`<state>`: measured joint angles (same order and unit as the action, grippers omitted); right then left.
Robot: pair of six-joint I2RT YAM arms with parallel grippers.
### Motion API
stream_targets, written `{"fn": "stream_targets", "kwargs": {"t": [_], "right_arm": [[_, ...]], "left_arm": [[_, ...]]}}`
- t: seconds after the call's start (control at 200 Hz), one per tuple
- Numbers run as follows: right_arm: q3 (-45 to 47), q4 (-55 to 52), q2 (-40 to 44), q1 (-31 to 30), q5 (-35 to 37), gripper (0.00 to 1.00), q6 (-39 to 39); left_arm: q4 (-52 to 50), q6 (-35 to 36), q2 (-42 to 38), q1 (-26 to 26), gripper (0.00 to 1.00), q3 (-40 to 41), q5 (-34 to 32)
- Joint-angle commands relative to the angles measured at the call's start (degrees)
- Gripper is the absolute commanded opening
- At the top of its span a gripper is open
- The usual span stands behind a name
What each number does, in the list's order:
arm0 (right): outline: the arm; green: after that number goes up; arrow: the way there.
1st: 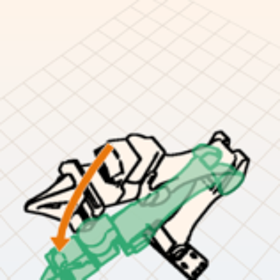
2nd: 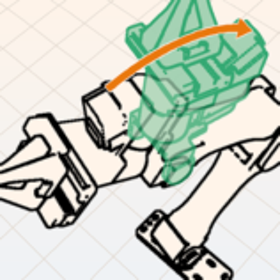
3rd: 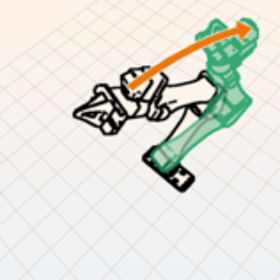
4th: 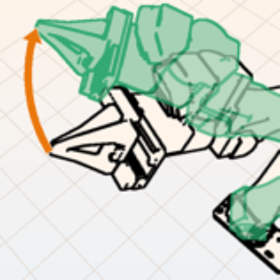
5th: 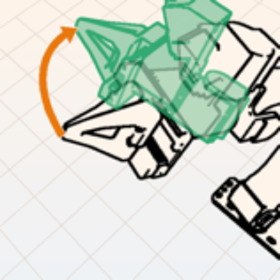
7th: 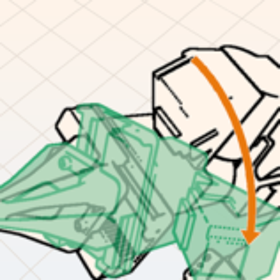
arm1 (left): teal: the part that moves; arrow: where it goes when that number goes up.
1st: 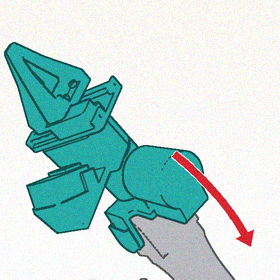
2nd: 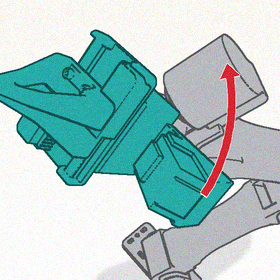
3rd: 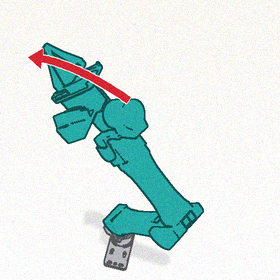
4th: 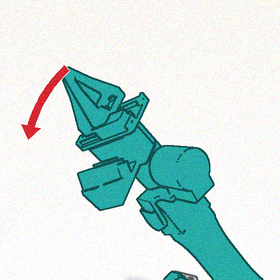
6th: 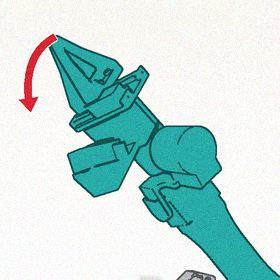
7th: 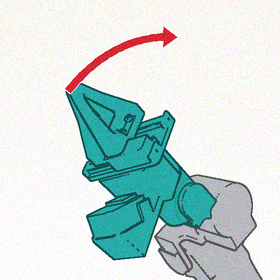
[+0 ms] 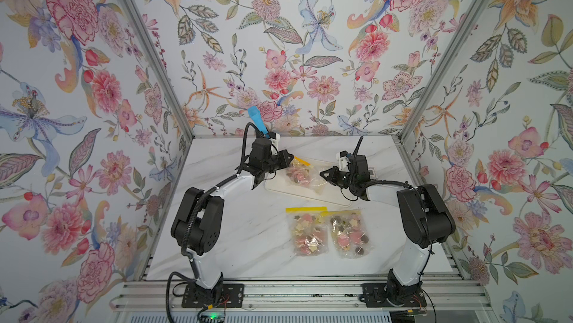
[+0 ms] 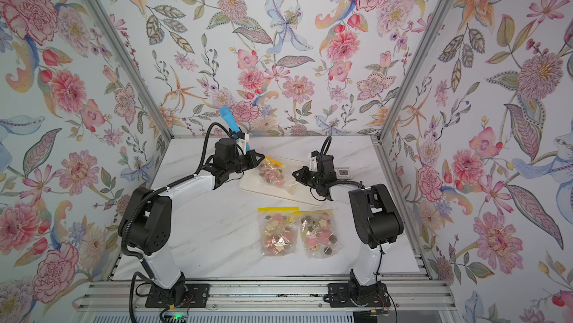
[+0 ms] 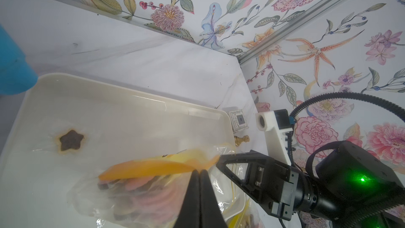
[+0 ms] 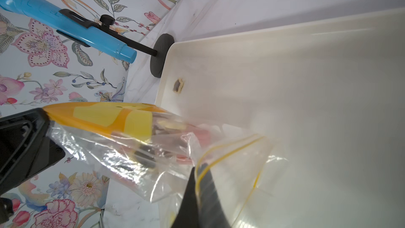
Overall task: Pour cookies out of the ziploc bag
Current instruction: 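Pour the cookies out of the ziploc bag onto the tray.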
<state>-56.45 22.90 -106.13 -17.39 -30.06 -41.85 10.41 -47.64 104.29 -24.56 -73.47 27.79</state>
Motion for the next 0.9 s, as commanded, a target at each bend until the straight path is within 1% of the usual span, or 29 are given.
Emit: {"fn": "stream_targets", "kwargs": {"t": [0.0, 0.15, 0.27, 0.425, 0.545, 0.685, 0.811, 0.896], "right_arm": [[0.98, 3.3, -1.58, 0.72, -0.99, 0.0, -1.86], [1.02, 5.19, -2.86, 1.21, -2.18, 0.0, -2.58], [1.07, 6.06, -2.52, 1.4, -2.28, 0.0, -2.89], [-0.21, 6.7, -2.51, 0.73, -3.84, 0.0, -4.19], [-1.4, 6.37, -2.98, -0.14, -4.08, 0.0, -4.61], [-3.18, 7.34, -5.58, -0.54, -5.36, 0.0, -5.87], [-2.74, 13.92, -7.49, 0.25, -9.21, 0.0, -9.37], [-1.42, 15.85, -6.54, 0.81, -9.75, 0.0, -9.47]], "left_arm": [[-1.5, 2.71, 1.0, -1.05, 0.0, -4.76, -2.33], [-6.04, 5.54, 2.34, -1.81, 0.0, -9.5, -3.95], [-8.13, 6.48, 2.48, -2.06, 0.0, -11.86, -4.16], [-12.91, 9.47, 1.56, -2.08, 0.0, -14.65, -7.2], [-15.05, 10.78, 0.16, -2.01, 0.0, -15.65, -8.98], [-17.42, 11.6, -0.28, -1.91, 0.0, -16.36, -10.65], [-18.03, 11.93, -0.84, -1.85, 0.0, -16.34, -11.78], [-18.53, 12.04, -1.16, -1.57, 0.0, -16.43, -11.8]]}}
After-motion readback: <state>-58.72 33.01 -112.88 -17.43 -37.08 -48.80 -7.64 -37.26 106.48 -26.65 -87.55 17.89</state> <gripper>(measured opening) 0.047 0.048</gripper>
